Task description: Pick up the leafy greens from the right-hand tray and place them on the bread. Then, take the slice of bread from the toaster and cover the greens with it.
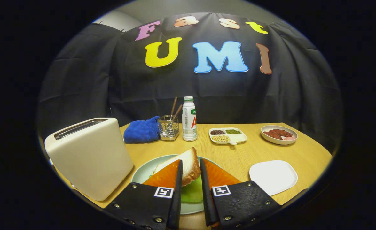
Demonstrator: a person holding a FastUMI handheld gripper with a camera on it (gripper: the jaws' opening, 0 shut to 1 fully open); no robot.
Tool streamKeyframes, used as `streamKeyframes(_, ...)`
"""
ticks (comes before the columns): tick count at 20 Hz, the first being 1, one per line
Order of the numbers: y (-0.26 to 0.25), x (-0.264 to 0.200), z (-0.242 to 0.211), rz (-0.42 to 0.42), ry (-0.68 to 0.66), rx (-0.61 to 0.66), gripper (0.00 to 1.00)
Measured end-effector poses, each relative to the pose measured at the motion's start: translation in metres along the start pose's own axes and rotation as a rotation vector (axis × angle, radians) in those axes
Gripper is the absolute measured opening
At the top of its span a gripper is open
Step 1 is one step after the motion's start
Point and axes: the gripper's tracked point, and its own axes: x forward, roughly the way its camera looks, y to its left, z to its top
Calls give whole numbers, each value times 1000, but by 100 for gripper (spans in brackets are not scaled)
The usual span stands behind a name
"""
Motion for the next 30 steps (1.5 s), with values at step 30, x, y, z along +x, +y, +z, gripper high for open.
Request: streamKeyframes(30,-228,-62,42,-96,-128,-22,38)
